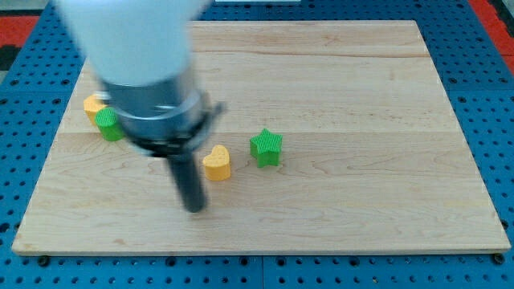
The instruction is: Move the yellow heart to the right of the green circle
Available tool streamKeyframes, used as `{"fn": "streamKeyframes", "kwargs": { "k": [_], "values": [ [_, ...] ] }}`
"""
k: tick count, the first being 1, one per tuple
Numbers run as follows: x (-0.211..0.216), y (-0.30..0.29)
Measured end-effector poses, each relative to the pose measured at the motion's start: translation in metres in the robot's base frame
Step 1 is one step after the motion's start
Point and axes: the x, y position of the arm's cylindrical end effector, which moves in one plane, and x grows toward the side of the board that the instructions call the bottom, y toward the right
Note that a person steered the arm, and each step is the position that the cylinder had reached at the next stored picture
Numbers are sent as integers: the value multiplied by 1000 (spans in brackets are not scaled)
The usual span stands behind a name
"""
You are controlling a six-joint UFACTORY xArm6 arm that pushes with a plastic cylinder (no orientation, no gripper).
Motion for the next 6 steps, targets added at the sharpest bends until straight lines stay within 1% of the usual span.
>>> {"fn": "streamKeyframes", "kwargs": {
  "k": [1, 2, 3, 4, 5, 6],
  "values": [
    [-37, 0],
    [-72, -30],
    [-87, -24],
    [-96, 17],
    [-133, 15],
    [-128, -2]
  ]
}}
